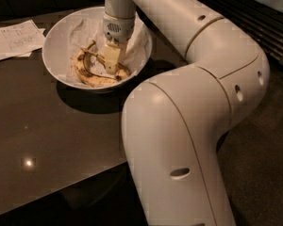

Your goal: Pick banana from white bowl

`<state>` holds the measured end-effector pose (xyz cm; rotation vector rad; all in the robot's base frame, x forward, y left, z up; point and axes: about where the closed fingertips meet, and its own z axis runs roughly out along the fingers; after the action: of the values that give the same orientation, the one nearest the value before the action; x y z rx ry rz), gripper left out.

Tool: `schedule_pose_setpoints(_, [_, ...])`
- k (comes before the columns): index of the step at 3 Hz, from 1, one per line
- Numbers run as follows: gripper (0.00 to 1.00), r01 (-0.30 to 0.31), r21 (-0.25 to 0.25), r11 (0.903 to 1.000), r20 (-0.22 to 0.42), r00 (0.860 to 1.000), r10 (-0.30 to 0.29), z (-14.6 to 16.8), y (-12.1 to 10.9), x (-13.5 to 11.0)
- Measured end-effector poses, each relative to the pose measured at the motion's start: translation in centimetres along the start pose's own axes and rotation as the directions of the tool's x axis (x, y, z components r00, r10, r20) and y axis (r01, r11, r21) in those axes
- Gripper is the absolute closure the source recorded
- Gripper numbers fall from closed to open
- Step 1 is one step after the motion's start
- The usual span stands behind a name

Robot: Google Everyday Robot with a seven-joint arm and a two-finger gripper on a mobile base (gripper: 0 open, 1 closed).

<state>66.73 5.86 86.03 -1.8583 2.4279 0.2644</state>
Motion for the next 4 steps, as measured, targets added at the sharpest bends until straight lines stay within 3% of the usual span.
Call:
schedule_pose_setpoints(1, [0.43,0.000,0.000,1.0000,0.000,1.000,0.000,0.00,0.00,0.00])
schedule_pose_setpoints(2, [0.36,0.000,0.000,1.0000,0.000,1.000,0.000,0.00,0.00,0.00])
schedule_pose_setpoints(3, [0.37,0.000,0.000,1.0000,0.000,1.000,0.000,0.00,0.00,0.00])
schedule_pose_setpoints(4, [0.55,-0.007,-0.012,0.9999,-0.014,1.000,0.007,0.62,-0.05,0.51])
